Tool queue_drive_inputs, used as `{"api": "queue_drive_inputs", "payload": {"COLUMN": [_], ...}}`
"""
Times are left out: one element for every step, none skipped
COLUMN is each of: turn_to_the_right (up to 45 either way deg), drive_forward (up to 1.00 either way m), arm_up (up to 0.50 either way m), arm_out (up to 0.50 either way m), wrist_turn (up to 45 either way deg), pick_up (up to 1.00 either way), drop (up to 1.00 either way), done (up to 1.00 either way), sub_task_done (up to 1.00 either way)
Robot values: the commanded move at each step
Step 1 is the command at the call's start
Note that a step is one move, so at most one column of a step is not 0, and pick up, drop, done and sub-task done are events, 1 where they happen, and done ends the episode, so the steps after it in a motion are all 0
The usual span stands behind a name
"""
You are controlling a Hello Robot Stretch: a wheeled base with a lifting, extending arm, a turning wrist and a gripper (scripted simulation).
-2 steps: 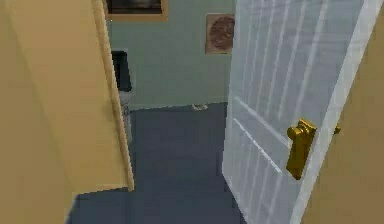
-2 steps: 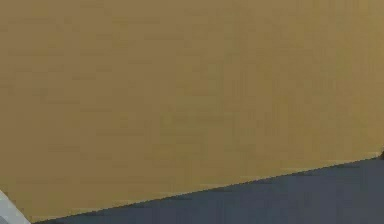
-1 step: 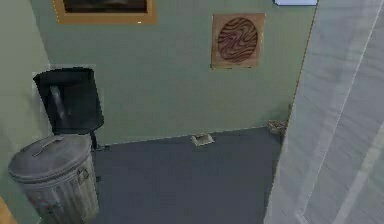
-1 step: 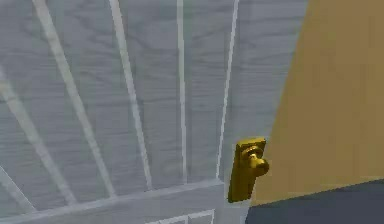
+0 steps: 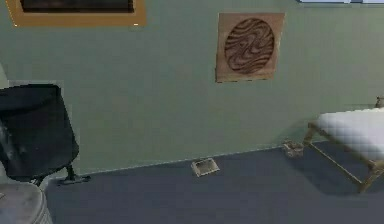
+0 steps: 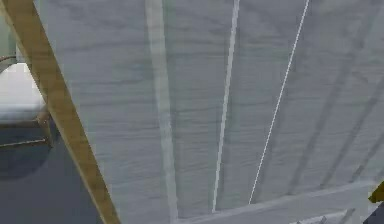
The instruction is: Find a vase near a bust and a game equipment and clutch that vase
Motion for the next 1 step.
{"api": "queue_drive_inputs", "payload": {"turn_to_the_right": [39.0], "drive_forward": [0.0], "arm_up": [0.0], "arm_out": [0.0], "wrist_turn": [0.0], "pick_up": [0.0], "drop": [0.0], "done": [0.0], "sub_task_done": [0.0]}}
